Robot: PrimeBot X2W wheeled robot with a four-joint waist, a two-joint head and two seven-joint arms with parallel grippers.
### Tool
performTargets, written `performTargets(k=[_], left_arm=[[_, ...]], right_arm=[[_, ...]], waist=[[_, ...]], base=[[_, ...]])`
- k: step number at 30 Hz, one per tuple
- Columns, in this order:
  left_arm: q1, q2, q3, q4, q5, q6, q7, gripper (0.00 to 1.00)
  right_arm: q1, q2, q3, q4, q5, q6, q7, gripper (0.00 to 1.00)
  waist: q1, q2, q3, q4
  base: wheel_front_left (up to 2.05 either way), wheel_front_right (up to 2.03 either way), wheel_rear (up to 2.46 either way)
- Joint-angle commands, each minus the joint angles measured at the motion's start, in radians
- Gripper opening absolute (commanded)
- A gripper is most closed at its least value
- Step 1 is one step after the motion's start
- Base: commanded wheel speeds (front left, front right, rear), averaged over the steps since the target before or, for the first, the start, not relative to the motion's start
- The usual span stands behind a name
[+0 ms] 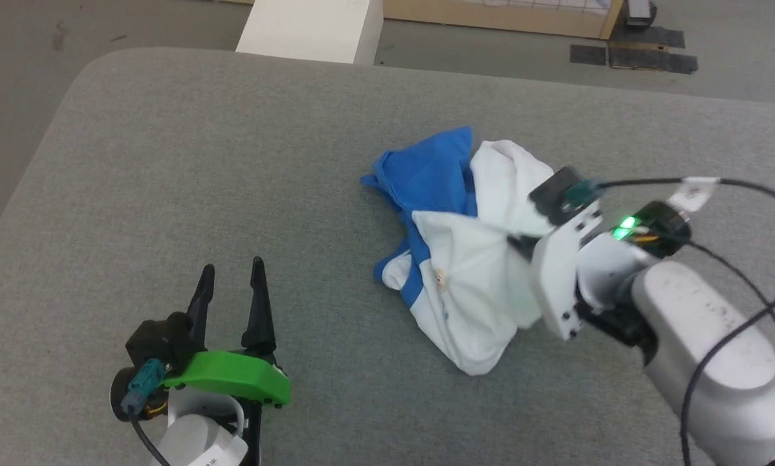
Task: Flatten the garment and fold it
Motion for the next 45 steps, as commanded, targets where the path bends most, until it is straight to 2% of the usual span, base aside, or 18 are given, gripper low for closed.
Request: performTargets(k=[1, 6, 10, 14, 17, 20, 21, 22, 29, 34, 37, 38, 40, 42, 45], left_arm=[[-0.003, -0.002, 0.007, 0.001, 0.015, -0.006, -0.004, 1.00], [0.010, -0.004, 0.018, 0.004, 0.018, -0.015, -0.005, 1.00], [0.017, -0.007, 0.016, 0.011, 0.018, -0.022, -0.005, 1.00], [0.024, -0.010, 0.013, 0.022, 0.013, -0.030, -0.005, 1.00], [0.030, -0.010, 0.013, 0.032, 0.007, -0.035, -0.005, 1.00], [0.038, -0.009, 0.014, 0.041, 0.001, -0.036, -0.004, 1.00], [0.042, -0.007, 0.016, 0.043, -0.001, -0.036, -0.004, 1.00], [0.044, -0.006, 0.018, 0.044, -0.004, -0.035, -0.004, 1.00], [0.039, -0.013, 0.007, 0.044, -0.031, -0.046, 0.015, 1.00], [-0.010, -0.025, -0.050, 0.047, -0.052, -0.080, 0.093, 1.00], [-0.084, -0.033, -0.118, 0.088, -0.064, -0.105, 0.236, 1.00], [-0.174, -0.039, -0.189, 0.157, -0.066, -0.115, 0.417, 1.00], [-0.250, -0.043, -0.244, 0.218, -0.047, -0.111, 0.547, 1.00], [-0.309, -0.047, -0.278, 0.270, -0.035, -0.105, 0.626, 1.00], [-0.383, -0.051, -0.320, 0.333, -0.017, -0.106, 0.680, 1.00]], right_arm=[[-0.004, -0.001, -0.043, -0.008, 0.003, -0.002, -0.035, 0.00], [0.082, -0.011, -0.314, -0.043, -0.033, -0.002, -0.132, 0.00], [0.227, 0.001, -0.571, -0.088, -0.102, -0.002, -0.130, 0.00], [0.427, 0.069, -0.791, -0.137, -0.182, -0.002, -0.069, 0.00], [0.570, 0.163, -0.902, -0.156, -0.234, -0.002, -0.006, 0.00], [0.644, 0.225, -0.926, -0.175, -0.244, -0.002, 0.005, 0.00], [0.653, 0.238, -0.925, -0.186, -0.239, -0.002, -0.017, 0.34], [0.656, 0.245, -0.921, -0.195, -0.234, -0.002, -0.040, 1.00], [0.616, 0.265, -0.960, -0.279, -0.193, -0.002, -0.246, 1.00], [0.600, 0.267, -0.968, -0.312, -0.217, -0.002, -0.272, 1.00], [0.598, 0.267, -0.963, -0.322, -0.218, -0.002, -0.261, 1.00], [0.596, 0.267, -0.953, -0.324, -0.214, -0.002, -0.251, 1.00], [0.591, 0.267, -0.942, -0.324, -0.208, -0.002, -0.245, 1.00], [0.587, 0.267, -0.931, -0.324, -0.202, -0.002, -0.244, 1.00], [0.579, 0.267, -0.925, -0.315, -0.193, -0.002, -0.238, 1.00]], waist=[[0.0000, 0.0000, -0.044, -0.045], [0.0000, 0.0000, -0.089, -0.093], [0.0000, 0.0000, -0.106, -0.111], [0.0000, 0.0000, -0.118, -0.115], [0.0000, 0.0000, -0.124, -0.119], [0.0000, 0.0000, -0.128, -0.125], [0.0000, 0.0000, -0.129, -0.131], [0.0000, 0.0000, -0.131, -0.135], [0.0000, 0.0000, -0.139, -0.164], [0.0000, 0.0000, -0.135, -0.177], [0.0000, 0.0000, -0.122, -0.180], [0.0000, 0.0000, -0.100, -0.184], [0.0000, 0.0000, -0.077, -0.191], [0.0000, 0.0000, -0.059, -0.201], [0.0000, 0.0000, -0.030, -0.219]], base=[[0.00, 0.00, 0.00], [0.00, 0.00, 0.00], [0.00, 0.00, 0.00], [0.00, 0.00, 0.00], [0.00, 0.00, 0.00], [0.00, 0.00, 0.00], [0.00, 0.00, 0.00], [0.00, 0.00, 0.00], [0.00, 0.00, 0.00], [0.00, 0.00, 0.00], [0.00, 0.00, 0.00], [0.00, 0.00, 0.00], [0.00, 0.00, 0.00], [0.00, 0.00, 0.00], [0.00, 0.00, 0.00]])
